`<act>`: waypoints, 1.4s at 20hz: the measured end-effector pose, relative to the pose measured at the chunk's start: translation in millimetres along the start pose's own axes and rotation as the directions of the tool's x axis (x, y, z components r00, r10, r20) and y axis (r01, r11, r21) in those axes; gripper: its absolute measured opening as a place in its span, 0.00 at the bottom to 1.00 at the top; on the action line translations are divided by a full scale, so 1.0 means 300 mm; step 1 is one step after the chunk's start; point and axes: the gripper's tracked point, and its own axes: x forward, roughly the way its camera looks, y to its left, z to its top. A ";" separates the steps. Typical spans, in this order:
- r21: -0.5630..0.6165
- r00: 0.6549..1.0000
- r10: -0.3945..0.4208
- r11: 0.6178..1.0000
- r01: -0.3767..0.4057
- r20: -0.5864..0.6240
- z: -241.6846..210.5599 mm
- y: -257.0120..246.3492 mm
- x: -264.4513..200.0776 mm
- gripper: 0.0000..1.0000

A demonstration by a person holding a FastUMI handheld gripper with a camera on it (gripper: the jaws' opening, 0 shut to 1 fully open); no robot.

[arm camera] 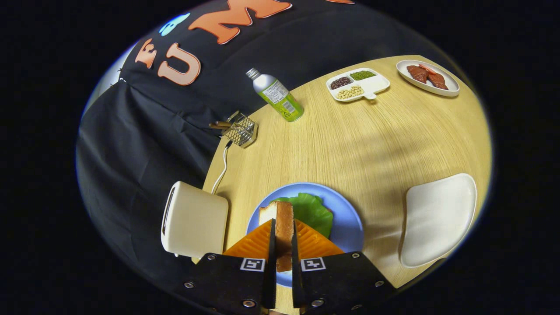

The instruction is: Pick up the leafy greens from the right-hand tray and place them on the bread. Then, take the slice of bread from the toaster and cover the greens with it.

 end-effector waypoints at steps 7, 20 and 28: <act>-0.113 0.997 -0.065 0.991 0.069 0.039 -0.015 -0.046 0.017 0.16; -0.235 0.974 -0.193 0.948 0.217 0.120 0.020 -0.105 -0.034 0.68; -0.358 0.919 -0.111 0.898 0.256 0.379 0.227 0.075 -0.359 0.88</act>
